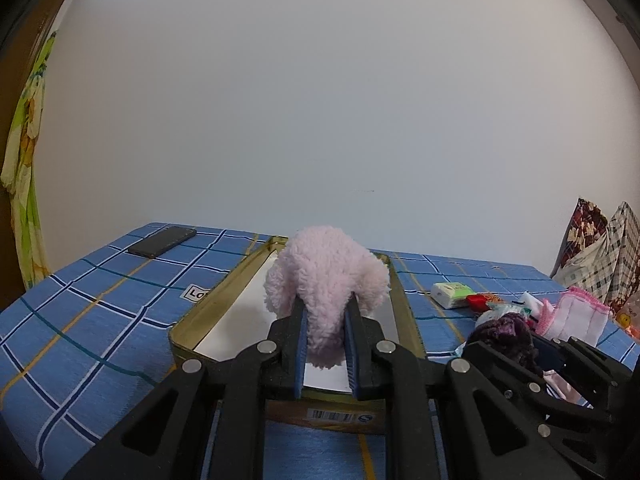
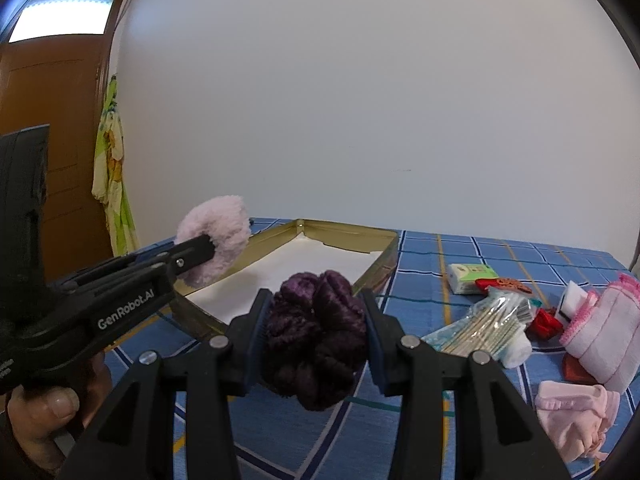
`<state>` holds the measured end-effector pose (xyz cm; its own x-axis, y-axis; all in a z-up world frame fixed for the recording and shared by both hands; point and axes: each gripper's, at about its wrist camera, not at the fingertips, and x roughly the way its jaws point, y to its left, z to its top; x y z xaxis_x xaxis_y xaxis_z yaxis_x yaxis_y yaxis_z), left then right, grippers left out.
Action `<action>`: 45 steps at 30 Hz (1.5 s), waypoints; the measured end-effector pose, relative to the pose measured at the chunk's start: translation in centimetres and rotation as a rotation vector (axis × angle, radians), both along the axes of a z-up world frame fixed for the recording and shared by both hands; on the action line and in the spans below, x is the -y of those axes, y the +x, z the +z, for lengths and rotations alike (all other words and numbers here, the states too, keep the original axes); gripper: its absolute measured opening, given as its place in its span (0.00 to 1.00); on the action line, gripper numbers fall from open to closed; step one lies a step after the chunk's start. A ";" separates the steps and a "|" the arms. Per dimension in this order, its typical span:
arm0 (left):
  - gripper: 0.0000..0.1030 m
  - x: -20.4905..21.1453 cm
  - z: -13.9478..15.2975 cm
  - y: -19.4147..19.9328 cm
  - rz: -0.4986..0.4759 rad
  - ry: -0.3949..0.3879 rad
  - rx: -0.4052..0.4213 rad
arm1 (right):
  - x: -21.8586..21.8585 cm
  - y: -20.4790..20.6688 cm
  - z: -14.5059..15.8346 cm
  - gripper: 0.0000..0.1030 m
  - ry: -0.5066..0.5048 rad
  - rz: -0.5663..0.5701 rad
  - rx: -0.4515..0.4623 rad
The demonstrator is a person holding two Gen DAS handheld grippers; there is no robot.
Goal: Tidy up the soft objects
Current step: 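Lower both held scrunchies over the white lining of the tin tray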
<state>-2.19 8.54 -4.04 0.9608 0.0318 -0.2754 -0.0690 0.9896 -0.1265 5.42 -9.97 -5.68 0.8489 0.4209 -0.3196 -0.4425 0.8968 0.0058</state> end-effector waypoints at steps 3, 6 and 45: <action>0.17 -0.1 0.0 0.2 -0.003 0.007 -0.008 | -0.2 0.0 0.0 0.42 -0.004 0.009 -0.007; 0.17 -0.2 0.1 0.6 -0.010 0.006 -0.024 | -0.3 0.0 0.0 0.42 -0.009 0.016 -0.013; 0.17 -4.9 2.2 19.1 -0.083 0.063 -0.516 | -6.9 19.4 2.4 0.42 -0.104 -0.005 -0.332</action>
